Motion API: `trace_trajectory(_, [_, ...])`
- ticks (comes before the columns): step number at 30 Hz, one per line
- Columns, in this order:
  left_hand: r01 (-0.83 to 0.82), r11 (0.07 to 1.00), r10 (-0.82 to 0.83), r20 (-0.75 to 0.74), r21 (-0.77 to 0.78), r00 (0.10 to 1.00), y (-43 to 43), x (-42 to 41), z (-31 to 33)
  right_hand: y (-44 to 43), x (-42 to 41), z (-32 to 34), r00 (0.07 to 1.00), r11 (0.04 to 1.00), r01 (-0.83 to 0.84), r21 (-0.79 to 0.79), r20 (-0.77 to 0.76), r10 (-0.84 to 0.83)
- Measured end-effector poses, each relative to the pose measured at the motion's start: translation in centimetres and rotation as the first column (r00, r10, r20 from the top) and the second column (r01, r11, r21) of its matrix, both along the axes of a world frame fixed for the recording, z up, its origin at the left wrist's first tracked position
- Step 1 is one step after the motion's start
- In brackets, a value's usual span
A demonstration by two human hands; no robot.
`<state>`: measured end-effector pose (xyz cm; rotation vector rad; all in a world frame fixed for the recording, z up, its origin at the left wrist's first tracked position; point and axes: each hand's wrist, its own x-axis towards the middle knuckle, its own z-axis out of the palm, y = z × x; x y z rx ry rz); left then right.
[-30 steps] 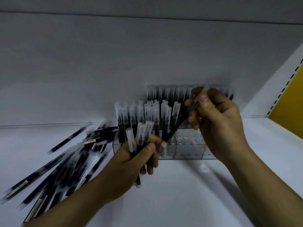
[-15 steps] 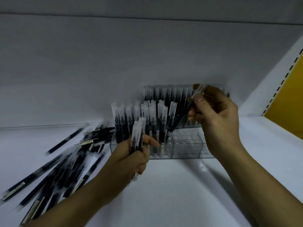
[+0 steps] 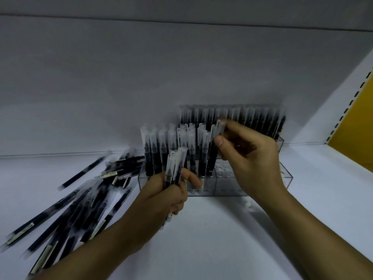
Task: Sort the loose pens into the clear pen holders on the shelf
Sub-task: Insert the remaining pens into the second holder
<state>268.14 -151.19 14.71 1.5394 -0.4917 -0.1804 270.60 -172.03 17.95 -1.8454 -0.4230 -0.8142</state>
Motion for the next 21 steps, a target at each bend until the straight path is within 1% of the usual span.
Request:
trace_trajectory(4, [0.042,0.997,-0.044,-0.038,-0.071,0.998,-0.3,0.2,0.2,0.4,-0.1,-0.1,1.0,1.0,-0.015,-0.011,-0.009,0.015])
trace_trajectory(6, [0.044,0.995,-0.049,-0.055,-0.084,0.997,-0.4,0.3,0.2,0.4,-0.2,-0.1,0.999,0.999,-0.011,-0.039,-0.048,0.009])
trace_trajectory(9, [0.058,0.993,-0.067,-0.085,-0.107,0.994,-0.4,0.3,0.2,0.3,-0.1,-0.1,0.992,0.995,0.036,-0.092,-0.118,-0.046])
trace_trajectory(12, [0.061,0.991,-0.077,-0.129,-0.123,0.989,-0.3,0.1,0.4,0.4,-0.3,0.1,0.992,0.992,0.095,-0.083,-0.075,-0.101])
trace_trajectory(14, [0.089,0.988,-0.112,-0.18,-0.13,0.977,-0.2,-0.1,0.5,0.5,-0.7,0.4,0.997,0.996,0.079,-0.033,-0.014,-0.08])
trace_trajectory(16, [0.116,0.985,-0.143,-0.232,-0.129,0.962,-0.1,-0.3,0.7,0.5,-1.0,0.5,0.999,0.999,-0.01,-0.05,0.034,0.012])
trace_trajectory(17, [0.123,0.985,-0.15,-0.242,-0.123,0.959,0.0,-0.4,0.8,0.6,-1.1,0.4,0.996,0.994,-0.084,-0.074,0.03,0.087])
trace_trajectory(19, [0.142,0.983,-0.166,-0.226,-0.12,0.96,0.0,-0.5,1.0,0.9,-1.2,0.2,0.963,0.961,-0.268,-0.066,-0.05,0.265])
trace_trajectory(21, [0.168,0.979,-0.189,-0.203,-0.117,0.961,0.1,-0.5,0.9,1.3,-1.5,0.1,0.897,0.905,-0.425,-0.025,-0.15,0.417])
